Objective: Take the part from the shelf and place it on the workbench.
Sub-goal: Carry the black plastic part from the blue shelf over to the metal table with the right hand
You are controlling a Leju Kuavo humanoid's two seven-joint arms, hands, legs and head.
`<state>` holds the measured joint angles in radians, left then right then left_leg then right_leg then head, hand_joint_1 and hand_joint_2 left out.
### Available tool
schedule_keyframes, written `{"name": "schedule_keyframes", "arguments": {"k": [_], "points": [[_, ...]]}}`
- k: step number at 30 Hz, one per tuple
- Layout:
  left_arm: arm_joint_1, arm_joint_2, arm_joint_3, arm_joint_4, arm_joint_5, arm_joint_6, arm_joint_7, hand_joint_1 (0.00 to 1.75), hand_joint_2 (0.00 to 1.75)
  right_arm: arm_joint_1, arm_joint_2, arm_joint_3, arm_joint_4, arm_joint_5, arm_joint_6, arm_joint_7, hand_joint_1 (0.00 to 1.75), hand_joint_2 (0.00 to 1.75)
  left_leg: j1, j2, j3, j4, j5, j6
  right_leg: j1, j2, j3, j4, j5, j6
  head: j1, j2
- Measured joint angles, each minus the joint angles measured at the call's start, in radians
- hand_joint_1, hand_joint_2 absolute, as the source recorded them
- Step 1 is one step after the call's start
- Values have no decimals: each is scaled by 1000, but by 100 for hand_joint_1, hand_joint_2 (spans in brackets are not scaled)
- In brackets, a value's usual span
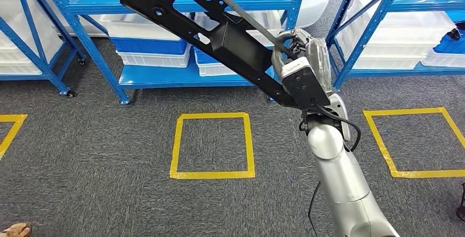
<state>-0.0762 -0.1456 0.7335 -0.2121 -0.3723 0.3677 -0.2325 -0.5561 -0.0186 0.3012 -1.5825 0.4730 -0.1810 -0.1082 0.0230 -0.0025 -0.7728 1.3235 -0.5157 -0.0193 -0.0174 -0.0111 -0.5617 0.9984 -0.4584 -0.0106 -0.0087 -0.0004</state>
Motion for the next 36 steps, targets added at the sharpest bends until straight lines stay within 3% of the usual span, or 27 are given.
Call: {"name": "schedule_keyframes", "arguments": {"k": [2,4,5,7,9,11,13,14,15,16,17,18,20,22,23,24,25,26,28,29,30,31,32,33,35,36], "points": [[0,0,1,0,0,-1,-3,0,175,-2,2,0,6,0,0,-1,175,175,11,0,88,-83,42,-9,-5,-1,-27,11,14,11,-1,0],[-1,0,3,0,-2,-2,-7,0,175,-7,3,0,8,0,0,-1,175,175,12,-3,187,-216,34,-10,-3,-2,-49,27,23,24,0,0],[-1,0,3,0,-4,-3,-10,0,175,-9,4,0,8,0,0,-1,175,175,9,-5,212,-258,22,-8,0,-2,-56,32,28,32,0,0],[-1,0,5,0,-6,-4,-12,0,175,-12,6,1,9,0,0,-2,175,175,1,-7,214,-281,19,7,4,-2,-66,32,42,53,3,0],[-1,-1,6,0,-9,-7,-15,0,175,-13,6,1,10,0,-1,-1,175,175,-2,-2,201,-289,37,33,3,1,-83,51,26,63,3,0],[-1,-1,7,0,-14,-10,-18,0,175,-12,4,0,10,1,-3,-1,175,175,-4,4,181,-295,59,57,0,5,-117,134,-44,57,6,0],[-1,0,8,0,-19,-13,-21,0,175,-8,1,-2,10,2,-4,0,175,175,-7,6,155,-295,80,65,1,7,-151,265,-116,55,9,0],[-1,0,8,0,-22,-13,-22,0,175,-5,-1,-2,10,3,-4,0,175,175,-8,6,142,-295,91,65,2,7,-154,313,-129,61,9,0],[-1,0,8,0,-25,-14,-23,0,175,-3,-4,-3,9,4,-4,1,175,175,-9,7,128,-294,102,64,2,8,-141,327,-121,69,10,0],[-1,0,8,0,-29,-14,-24,0,175,-1,-6,-4,9,5,-5,2,175,175,-9,8,115,-294,113,62,2,8,-110,304,-100,78,10,0],[-1,0,8,0,-32,-16,-25,0,175,0,-8,-4,7,6,-5,3,175,175,-10,8,103,-294,124,60,2,8,-63,248,-77,84,10,0],[-1,-1,8,0,-34,-17,-26,0,175,0,-10,-5,4,7,-5,4,175,175,-10,8,92,-294,135,56,3,8,-6,168,-69,82,11,0],[-2,-1,8,0,-37,-20,-29,0,175,-1,-11,-6,-4,9,-5,5,175,175,-11,9,81,-297,157,45,12,8,77,32,-83,63,10,0],[-1,-1,8,0,-38,-21,-31,0,175,-2,-14,-8,-9,10,-5,6,175,175,-12,9,78,-306,178,34,21,9,89,-12,-91,44,9,0],[0,-1,8,0,-39,-22,-32,0,175,-2,-16,-10,-9,10,-5,7,175,175,-10,9,76,-309,183,29,13,8,80,-11,-81,35,9,0],[1,0,8,0,-39,-22,-33,0,175,-2,-18,-12,-9,10,-5,8,175,175,-9,7,70,-303,169,25,7,7,74,-13,-70,24,8,0],[2,0,8,0,-40,-22,-34,0,175,-2,-18,-12,-9,10,-4,10,175,175,-8,5,61,-281,134,20,1,6,67,-14,-57,12,6,0],[3,0,8,0,-40,-21,-37,0,175,-2,-19,-13,-9,10,-3,11,175,175,-5,3,49,-238,82,16,-4,4,57,-15,-44,2,5,0],[3,1,8,0,-43,-18,-42,0,175,-3,-19,-13,-8,9,-2,13,175,175,-3,1,23,-105,-21,8,0,3,30,-13,-19,-6,3,0],[3,1,8,0,-45,-17,-44,0,175,-3,-19,-13,-7,9,-1,14,175,175,-2,1,17,-44,-39,5,1,3,15,-11,-7,-5,3,0],[3,2,8,0,-46,-15,-46,0,175,-3,-19,-13,-6,9,0,14,175,175,-1,1,22,-7,-33,1,1,3,0,-8,3,-2,3,0],[3,2,8,0,-47,-14,-47,0,175,-3,-19,-13,-5,9,0,15,175,175,2,1,44,-6,-8,-1,0,3,-15,-3,11,1,3,0],[3,2,8,0,-47,-13,-47,0,175,-3,-20,-13,-5,9,0,15,175,175,5,1,83,-40,19,-3,-1,3,-30,3,18,6,3,0],[2,2,8,0,-47,-12,-47,0,175,-4,-21,-13,-5,9,0,15,175,175,8,0,134,-102,29,-6,-2,3,-44,12,24,11,3,0],[1,3,8,0,-48,-12,-49,0,175,-8,-22,-15,-5,9,0,15,175,175,7,-4,223,-231,7,-5,1,3,-65,29,33,25,4,0],[-1,3,8,0,-48,-12,-50,0,175,-10,-23,-16,-6,9,0,15,175,175,4,-5,243,-268,-12,-1,5,2,-72,34,38,32,4,0]]}}
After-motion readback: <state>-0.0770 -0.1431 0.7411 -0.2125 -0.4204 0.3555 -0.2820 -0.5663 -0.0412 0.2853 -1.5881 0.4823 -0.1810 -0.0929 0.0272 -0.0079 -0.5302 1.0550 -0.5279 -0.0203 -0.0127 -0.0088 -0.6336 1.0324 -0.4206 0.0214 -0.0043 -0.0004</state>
